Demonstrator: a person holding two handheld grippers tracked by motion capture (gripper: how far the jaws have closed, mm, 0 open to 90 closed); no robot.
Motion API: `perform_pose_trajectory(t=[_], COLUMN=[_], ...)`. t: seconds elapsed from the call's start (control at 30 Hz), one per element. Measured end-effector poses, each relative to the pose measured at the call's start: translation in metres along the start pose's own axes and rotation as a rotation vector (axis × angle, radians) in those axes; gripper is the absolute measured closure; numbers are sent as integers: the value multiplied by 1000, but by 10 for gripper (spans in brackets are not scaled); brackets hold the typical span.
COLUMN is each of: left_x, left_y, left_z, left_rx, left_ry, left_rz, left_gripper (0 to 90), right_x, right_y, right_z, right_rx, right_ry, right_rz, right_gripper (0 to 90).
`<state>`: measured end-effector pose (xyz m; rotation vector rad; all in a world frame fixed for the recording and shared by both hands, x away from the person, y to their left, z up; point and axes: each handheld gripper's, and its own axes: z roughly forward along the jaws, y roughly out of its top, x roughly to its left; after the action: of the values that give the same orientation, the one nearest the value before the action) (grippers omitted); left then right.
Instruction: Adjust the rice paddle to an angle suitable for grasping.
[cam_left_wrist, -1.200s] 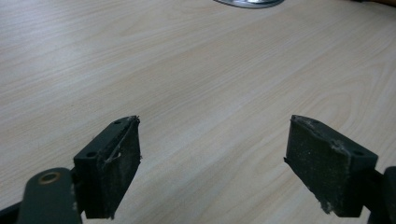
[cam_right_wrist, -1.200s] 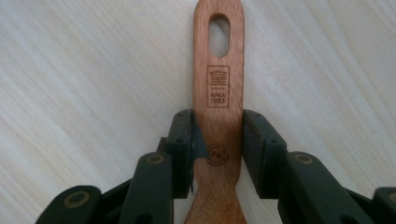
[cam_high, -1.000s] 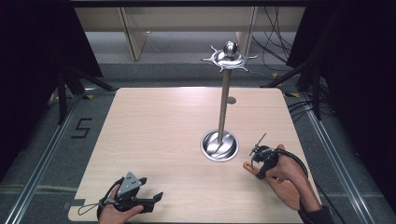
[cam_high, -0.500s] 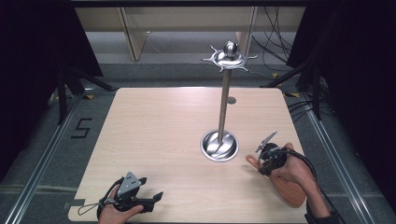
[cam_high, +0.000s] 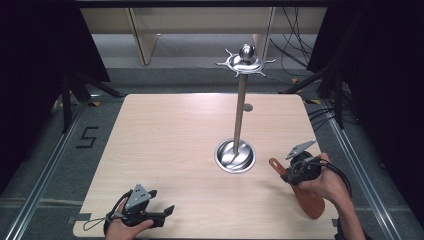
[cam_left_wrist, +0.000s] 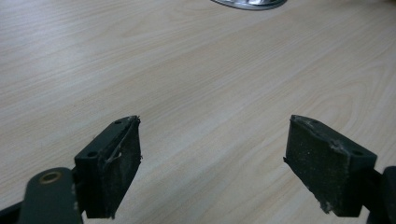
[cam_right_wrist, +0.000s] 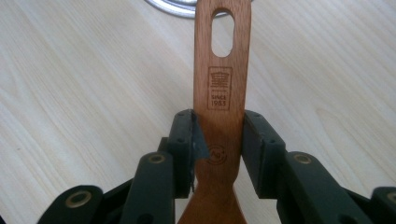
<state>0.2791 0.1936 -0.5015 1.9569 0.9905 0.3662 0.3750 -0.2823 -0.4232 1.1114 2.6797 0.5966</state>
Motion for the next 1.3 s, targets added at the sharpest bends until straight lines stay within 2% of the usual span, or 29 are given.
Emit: perform_pose_trajectory(t=[0.03,0.07,0.1,0.17,0.2,0.23,0.27,0.3,0.33,0.4,0.43,0.47,0.5,0.53,0.6,0.63,0.67,0.7,0.73,0.77,0.8,0.9,0.97,1.0,1.03,1.07,1.1,1.23,1.3], left_x=[0,0,0,-1,-1,0,0,-1,1,0,-2,-2,1,2,2,2,2,1,-1,0,2,0,2,-1,-1,2,1,1,1], left_y=[0,0,0,0,0,0,0,0,0,0,-1,0,0,0,0,1,1,0,0,0,1,0,1,0,0,0,0,0,0], left_z=[0,0,0,0,0,0,-1,0,-2,-1,1,0,-2,-2,-2,-2,-2,-1,-1,-1,-1,-1,-1,-1,0,-1,-1,-2,-2], left_rx=[0,-1,0,-1,-5,0,6,3,32,18,-4,-1,28,32,31,32,30,17,9,9,19,11,18,3,0,19,15,23,24], left_ry=[0,0,-1,1,0,-1,-1,-2,0,-3,-6,-3,-4,-3,-3,-3,-3,-4,-4,-1,3,0,3,-4,-5,3,0,-4,-4], left_rz=[0,-2,-1,-16,-19,-7,0,-12,11,19,-7,-3,30,36,34,33,32,21,8,16,39,12,39,1,-2,39,25,25,25], left_gripper=[174,174,174,174,174,174,174,174,174,174,174,174,174,174,174,174,174,174,174,174,174,174,174,174,174,174,174,174,174], right_x=[-1,-3,-4,-5,-7,-7,-9,-9,-7,-8,-8,-8,-8,-8,-5,-8,-7,-9,-8,-7,-9,-7,-7,-7,-8,-8,-7,-7,-8], right_y=[0,1,1,3,3,4,6,6,7,10,11,13,13,16,17,19,21,22,23,25,26,28,30,31,31,32,33,35,37], right_z=[-2,-5,-7,-12,-13,-15,-17,-17,-18,-21,-23,-26,-26,-30,-32,-36,-39,-42,-43,-49,-52,-58,-61,-64,-65,-67,-69,-73,-79], right_rx=[-20,-29,-51,-86,-112,-122,-149,-149,-161,-161,-174,-198,-198,-221,-233,-247,-266,-269,-297,-326,-334,-328,-350,-350,-355,-378,-372,-411,-448], right_ry=[-7,-12,-16,-9,-16,-24,-27,-27,-26,-31,-33,-29,-29,-30,-25,-24,-8,-13,-21,-22,-31,-20,-29,-21,-23,-34,-28,-31,-30], right_rz=[7,-23,-30,-16,-28,-12,-22,-22,-7,-22,-32,-29,-29,-18,0,-17,1,-18,-9,3,-16,5,-8,5,-2,-13,-10,-9,-28], right_gripper=[672,672,672,672,672,672,672,672,673,673,672,672,672,672,672,672,672,672,673,672,672,672,672,672,672,672,672,672,672])
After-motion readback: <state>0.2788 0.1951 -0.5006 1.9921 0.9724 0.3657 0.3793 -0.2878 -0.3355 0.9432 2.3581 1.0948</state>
